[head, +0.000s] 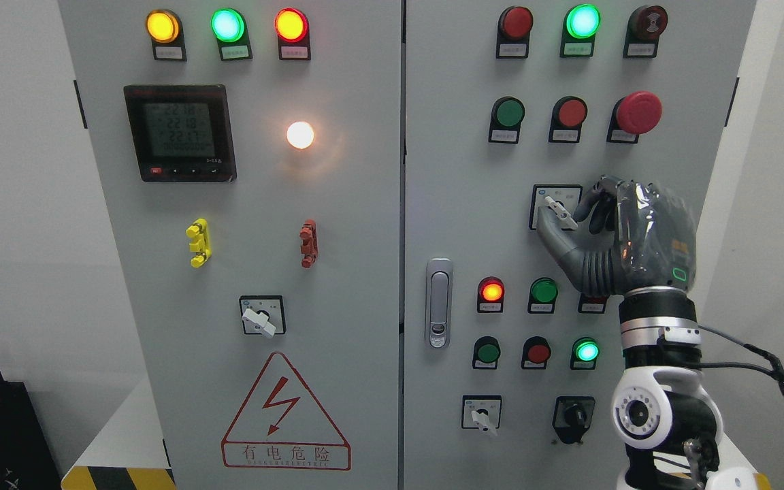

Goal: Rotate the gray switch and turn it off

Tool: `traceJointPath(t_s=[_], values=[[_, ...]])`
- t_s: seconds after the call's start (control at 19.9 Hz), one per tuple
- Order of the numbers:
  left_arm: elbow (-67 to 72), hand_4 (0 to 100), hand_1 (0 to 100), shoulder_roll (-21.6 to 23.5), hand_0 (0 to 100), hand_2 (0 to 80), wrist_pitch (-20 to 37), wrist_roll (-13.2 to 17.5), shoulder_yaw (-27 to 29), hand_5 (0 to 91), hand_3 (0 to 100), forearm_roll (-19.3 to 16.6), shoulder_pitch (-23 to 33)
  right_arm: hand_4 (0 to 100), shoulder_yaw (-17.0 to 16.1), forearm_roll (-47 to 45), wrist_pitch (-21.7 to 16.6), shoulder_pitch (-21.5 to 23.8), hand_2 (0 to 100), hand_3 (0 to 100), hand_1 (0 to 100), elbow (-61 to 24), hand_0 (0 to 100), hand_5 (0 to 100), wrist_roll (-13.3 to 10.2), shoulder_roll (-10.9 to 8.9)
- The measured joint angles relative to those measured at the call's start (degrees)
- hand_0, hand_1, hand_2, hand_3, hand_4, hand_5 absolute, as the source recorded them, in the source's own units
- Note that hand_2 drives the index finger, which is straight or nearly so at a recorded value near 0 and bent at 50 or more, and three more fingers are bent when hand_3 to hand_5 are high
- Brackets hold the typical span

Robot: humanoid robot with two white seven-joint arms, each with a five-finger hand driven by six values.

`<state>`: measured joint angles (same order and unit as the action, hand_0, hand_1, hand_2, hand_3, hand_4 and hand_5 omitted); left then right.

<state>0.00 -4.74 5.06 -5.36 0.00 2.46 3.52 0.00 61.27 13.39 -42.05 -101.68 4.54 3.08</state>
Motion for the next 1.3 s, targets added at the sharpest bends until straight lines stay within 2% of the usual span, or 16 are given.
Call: traceJointPath(t_s=[0.5, 1.3], values=[[0.0, 0, 39, 0.0, 12, 0.0, 0.0, -0.17, 0.0, 0.0, 0, 0.0, 0.0, 89, 0.0, -0.18, 0.0, -0.17, 71, 90, 39, 0.22, 35, 100, 0.06, 0.0], [0.0, 0, 39, 0.0, 12, 0.0, 0.0, 0.02, 0.0, 0.0, 0, 0.0, 0.0, 90, 0.01, -0.26, 0.0, -0.3, 73, 92, 40, 0.38, 40, 100, 0.27, 0.0]])
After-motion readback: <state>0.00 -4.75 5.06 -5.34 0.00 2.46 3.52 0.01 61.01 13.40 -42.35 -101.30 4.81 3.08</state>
